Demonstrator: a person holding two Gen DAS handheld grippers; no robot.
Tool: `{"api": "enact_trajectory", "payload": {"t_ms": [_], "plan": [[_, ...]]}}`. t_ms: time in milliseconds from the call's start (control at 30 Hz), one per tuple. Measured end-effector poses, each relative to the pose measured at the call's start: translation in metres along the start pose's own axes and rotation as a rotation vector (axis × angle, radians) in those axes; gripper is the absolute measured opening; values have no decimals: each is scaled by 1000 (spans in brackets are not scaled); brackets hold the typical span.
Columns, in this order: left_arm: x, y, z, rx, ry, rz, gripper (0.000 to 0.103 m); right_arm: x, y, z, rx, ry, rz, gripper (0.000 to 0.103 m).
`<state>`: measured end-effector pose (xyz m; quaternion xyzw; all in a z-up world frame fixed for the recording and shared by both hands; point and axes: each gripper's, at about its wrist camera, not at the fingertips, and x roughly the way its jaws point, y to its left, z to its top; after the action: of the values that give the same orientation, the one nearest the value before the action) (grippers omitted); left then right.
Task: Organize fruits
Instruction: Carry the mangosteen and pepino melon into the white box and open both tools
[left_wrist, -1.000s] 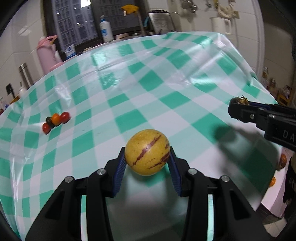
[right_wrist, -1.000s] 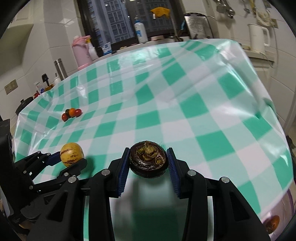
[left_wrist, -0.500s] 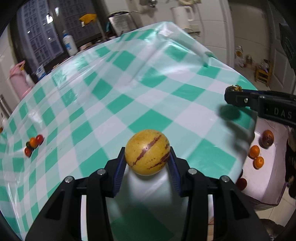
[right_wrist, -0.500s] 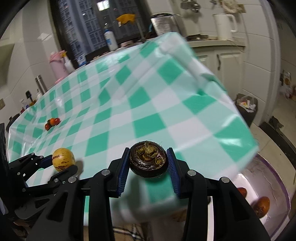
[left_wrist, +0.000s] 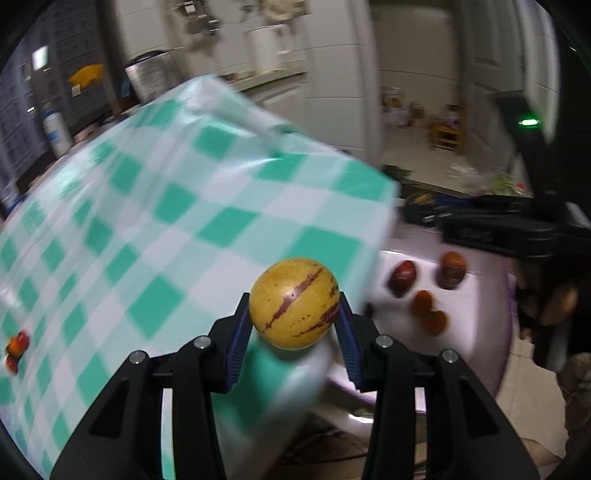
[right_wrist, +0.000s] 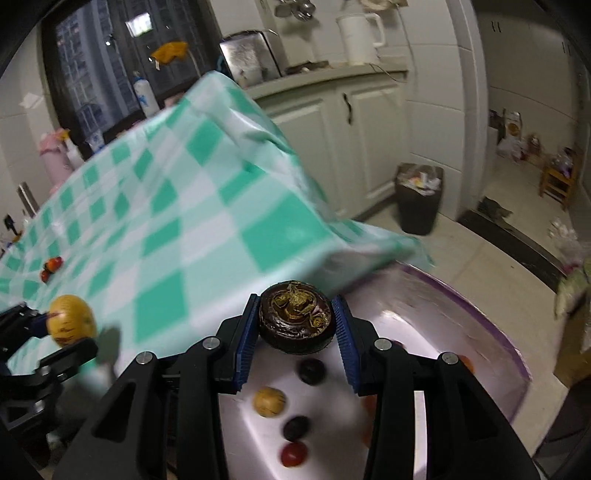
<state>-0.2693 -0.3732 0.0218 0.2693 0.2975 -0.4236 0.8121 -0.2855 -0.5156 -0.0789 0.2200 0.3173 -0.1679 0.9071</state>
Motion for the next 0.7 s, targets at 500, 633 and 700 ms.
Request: {"api": "enact_trajectory", "payload": {"t_ms": [500, 633, 700], "plan": [[124, -104, -35, 116, 361, -360, 44, 141, -26, -41, -178, 452, -28, 40], [152, -136, -46, 229, 440, -347, 44, 169, -15, -47, -322, 507, -37, 40], [162, -147, -48, 272, 465, -332, 44, 179, -7, -53, -418, 529, -47, 40]]}}
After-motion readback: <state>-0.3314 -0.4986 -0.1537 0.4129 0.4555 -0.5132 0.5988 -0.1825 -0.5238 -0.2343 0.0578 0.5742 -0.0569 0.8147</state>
